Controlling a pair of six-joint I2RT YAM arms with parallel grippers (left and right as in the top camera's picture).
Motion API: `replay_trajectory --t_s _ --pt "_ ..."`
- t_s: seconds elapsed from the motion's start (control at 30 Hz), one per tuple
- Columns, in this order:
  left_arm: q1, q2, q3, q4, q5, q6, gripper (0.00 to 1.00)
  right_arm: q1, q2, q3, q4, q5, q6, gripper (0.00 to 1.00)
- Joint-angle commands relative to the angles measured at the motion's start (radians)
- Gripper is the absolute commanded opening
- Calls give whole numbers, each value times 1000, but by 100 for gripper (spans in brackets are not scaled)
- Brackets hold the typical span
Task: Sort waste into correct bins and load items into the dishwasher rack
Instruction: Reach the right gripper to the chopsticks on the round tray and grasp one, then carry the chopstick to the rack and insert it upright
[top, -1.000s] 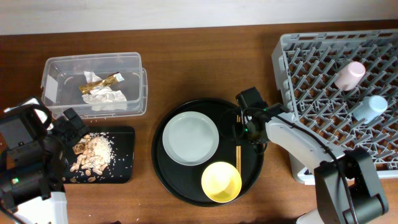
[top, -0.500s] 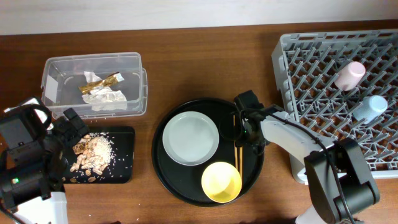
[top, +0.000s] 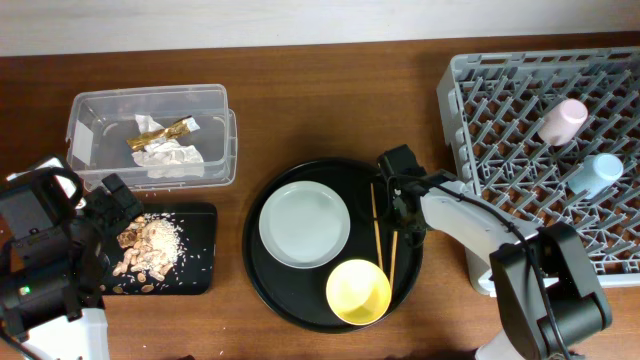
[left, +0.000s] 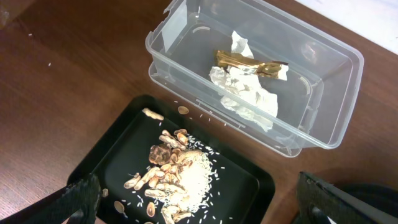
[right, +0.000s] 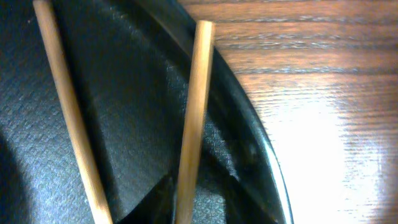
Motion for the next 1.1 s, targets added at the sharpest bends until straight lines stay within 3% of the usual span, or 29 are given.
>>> replay_trajectory --t_s 0.0,0.07,0.2,0.4,0.67,0.83,1.07 --pt "5 2 10 2 0 -10 99 6 30 -38 2 -115 22 10" --pt "5 2 10 2 0 -10 99 6 30 -30 0 -149 21 4" --pt "5 2 10 2 0 -10 99 6 23 24 -60 -167 21 4" --pt "5 2 10 2 0 -10 99 -23 -1 226 -283 -159 1 4" --pt "5 2 10 2 0 -10 99 -272 -3 630 -564 -138 -314 4" --pt "5 2 10 2 0 -10 99 -487 -3 719 -496 -125 -483 4" --pt "5 2 10 2 0 -10 99 -642 8 715 -310 -143 -680 4"
